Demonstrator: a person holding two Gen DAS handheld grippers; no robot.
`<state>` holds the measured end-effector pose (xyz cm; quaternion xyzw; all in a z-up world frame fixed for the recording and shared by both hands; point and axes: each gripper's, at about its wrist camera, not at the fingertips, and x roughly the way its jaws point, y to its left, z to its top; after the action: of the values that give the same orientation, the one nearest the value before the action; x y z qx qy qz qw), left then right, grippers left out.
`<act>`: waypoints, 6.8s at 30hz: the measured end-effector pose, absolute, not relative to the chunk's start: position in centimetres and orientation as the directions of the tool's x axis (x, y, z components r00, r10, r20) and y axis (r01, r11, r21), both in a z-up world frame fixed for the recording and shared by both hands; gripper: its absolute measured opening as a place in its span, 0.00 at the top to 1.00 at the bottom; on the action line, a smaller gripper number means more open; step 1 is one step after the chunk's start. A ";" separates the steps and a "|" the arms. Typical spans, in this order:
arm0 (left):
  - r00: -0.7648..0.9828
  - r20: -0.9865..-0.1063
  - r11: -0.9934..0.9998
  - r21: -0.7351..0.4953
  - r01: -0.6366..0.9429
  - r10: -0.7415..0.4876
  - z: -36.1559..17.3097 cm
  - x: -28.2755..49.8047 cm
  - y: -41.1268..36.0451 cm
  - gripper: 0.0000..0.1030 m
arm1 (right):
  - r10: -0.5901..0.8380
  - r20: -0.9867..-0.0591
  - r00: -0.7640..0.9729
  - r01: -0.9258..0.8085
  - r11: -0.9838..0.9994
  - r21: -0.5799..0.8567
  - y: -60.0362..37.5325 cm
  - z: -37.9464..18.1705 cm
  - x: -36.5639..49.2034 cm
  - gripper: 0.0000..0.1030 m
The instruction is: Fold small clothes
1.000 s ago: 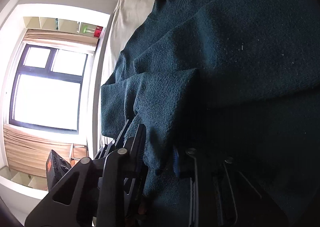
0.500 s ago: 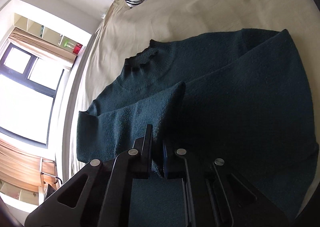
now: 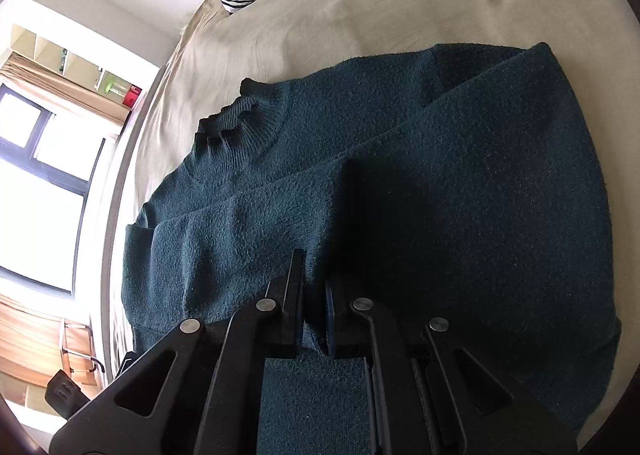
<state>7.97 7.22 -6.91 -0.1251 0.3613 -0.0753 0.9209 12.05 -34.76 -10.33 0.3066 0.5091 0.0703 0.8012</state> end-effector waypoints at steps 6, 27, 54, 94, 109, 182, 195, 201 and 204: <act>0.739 -0.606 0.921 -0.386 0.051 -0.295 -4.7 12.9 8.5 0.66 | 0.432 -0.770 0.469 0.205 0.795 0.571 -35.2 -10.8 12.2 0.93; 0.603 -0.654 0.826 -0.563 0.016 -0.457 -8.8 21.7 13.2 0.75 | 0.509 -0.714 0.481 0.207 0.725 0.657 -37.4 -11.2 11.5 0.92; 0.544 -0.766 0.936 -0.328 0.128 -0.343 -9.5 16.3 10.0 0.80 | 0.409 -0.762 0.501 0.161 0.821 0.547 -36.1 -10.0 8.3 0.92; 0.309 -0.839 0.882 -0.471 0.003 -0.448 -11.4 -8.9 14.9 0.75 | 0.321 -0.778 0.540 0.340 0.762 0.551 -43.3 -7.5 -29.7 0.38; 0.271 -0.856 0.894 -0.447 0.044 -0.441 -11.3 -9.3 14.2 0.91 | 0.361 -0.839 0.407 0.382 0.767 0.515 -42.7 -9.8 -30.1 0.49; 0.577 -0.516 0.510 -0.839 -0.191 -0.633 -9.7 25.0 16.3 0.40 | 0.267 -0.680 0.683 0.389 0.655 0.648 -49.6 -9.3 14.6 0.63; 0.576 -0.647 0.773 -0.633 -0.042 -0.499 -8.3 15.5 13.7 0.45 | 0.192 -0.751 0.632 0.256 0.863 0.437 -45.0 -7.2 4.8 0.50; 0.572 -0.703 0.840 -0.541 -0.045 -0.422 -9.6 13.8 14.0 0.58 | 0.174 -0.751 0.638 0.184 0.912 0.367 -42.2 -6.2 1.6 0.52; 0.574 -0.717 0.858 -0.512 -0.048 -0.395 -10.0 13.4 14.3 0.59 | 0.174 -0.749 0.640 0.189 0.908 0.373 -42.2 -6.1 0.4 0.53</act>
<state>13.37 14.32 -9.98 -0.2464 0.4501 -0.1017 0.8522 0.38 -42.24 -6.13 0.2140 0.4244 -0.0042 0.8798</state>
